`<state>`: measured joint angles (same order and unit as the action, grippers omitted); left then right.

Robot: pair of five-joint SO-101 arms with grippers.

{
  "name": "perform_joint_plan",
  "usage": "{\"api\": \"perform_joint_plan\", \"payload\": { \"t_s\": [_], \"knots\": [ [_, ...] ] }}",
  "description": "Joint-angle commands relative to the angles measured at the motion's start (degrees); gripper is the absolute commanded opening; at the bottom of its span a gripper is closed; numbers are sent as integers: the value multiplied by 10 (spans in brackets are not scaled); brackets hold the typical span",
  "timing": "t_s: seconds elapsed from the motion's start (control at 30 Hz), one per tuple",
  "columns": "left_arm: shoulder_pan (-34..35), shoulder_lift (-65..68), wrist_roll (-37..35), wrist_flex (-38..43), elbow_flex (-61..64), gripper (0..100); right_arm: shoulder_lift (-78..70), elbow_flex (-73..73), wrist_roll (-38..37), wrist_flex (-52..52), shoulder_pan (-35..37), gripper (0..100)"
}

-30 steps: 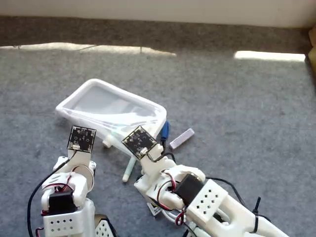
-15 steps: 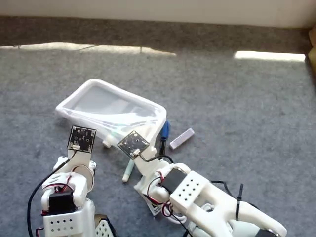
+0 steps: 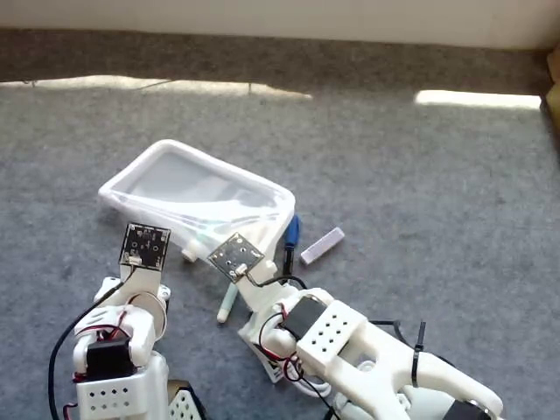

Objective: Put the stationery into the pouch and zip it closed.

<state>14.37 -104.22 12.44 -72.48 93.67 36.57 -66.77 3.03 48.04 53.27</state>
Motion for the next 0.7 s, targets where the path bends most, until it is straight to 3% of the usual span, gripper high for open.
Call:
{"api": "perform_joint_plan", "payload": {
  "t_s": [0.0,0.37,0.6,0.67],
  "knots": [
    [4,-9,-3,11,-5,7,0,5,2,-8,7,22],
    [3,-9,-9,10,-36,14,18,48,-25,36,7,5],
    [4,-9,-167,6,-77,309,111,80,-43,69,4,5],
    [4,-9,-185,6,-92,325,134,80,-44,69,4,5]
  ]
}}
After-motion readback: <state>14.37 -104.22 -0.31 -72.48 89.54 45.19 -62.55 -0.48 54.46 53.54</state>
